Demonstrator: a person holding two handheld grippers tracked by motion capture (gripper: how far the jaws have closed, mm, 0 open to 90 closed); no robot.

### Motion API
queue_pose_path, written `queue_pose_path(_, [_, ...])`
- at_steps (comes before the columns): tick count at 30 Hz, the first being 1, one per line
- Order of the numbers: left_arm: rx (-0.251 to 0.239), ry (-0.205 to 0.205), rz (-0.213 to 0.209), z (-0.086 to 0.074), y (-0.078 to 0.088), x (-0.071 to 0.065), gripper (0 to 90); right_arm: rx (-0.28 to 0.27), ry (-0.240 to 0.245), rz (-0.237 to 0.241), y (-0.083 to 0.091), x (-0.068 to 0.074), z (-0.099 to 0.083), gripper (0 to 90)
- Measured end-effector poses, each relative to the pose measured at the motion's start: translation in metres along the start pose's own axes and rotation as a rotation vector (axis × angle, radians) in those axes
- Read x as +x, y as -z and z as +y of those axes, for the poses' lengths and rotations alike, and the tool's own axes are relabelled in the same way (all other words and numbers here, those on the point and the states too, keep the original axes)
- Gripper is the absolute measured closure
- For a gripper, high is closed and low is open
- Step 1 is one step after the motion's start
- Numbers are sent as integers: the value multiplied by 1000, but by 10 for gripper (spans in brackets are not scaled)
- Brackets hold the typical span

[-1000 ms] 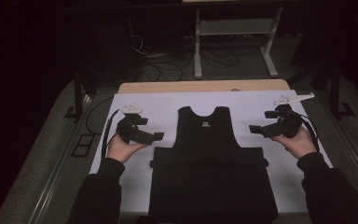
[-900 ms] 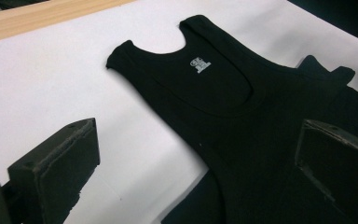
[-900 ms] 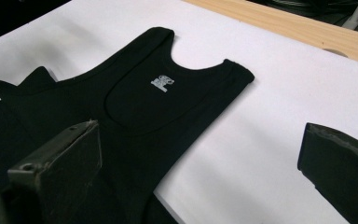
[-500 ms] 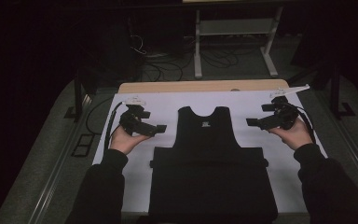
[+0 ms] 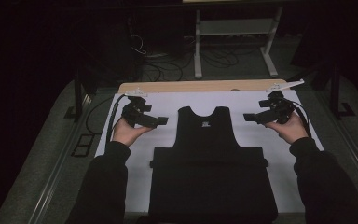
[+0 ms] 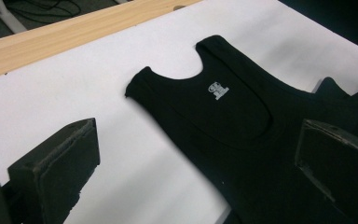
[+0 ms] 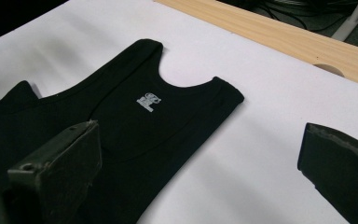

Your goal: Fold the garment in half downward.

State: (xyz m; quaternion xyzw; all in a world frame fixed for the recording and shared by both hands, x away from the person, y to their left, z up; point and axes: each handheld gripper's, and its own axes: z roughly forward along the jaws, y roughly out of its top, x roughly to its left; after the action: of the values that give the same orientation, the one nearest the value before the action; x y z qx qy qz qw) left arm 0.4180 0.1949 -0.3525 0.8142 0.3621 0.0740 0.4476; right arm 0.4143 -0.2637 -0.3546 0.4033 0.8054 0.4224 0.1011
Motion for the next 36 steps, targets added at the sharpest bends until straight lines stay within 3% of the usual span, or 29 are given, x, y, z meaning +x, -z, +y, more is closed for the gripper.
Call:
queue_pose_path(13, [-7,36,1,-1,-17,16,0,18,-20,-5,-15,-11,6,0])
queue_pose_path(25, [-4,30,-23,6,-40,15,0,49,-18,-3,-39,-15,5,0])
queue_pose_path(36, [40,33,-13,8,-67,22,0,49,-45,-15,-59,-22,3,0])
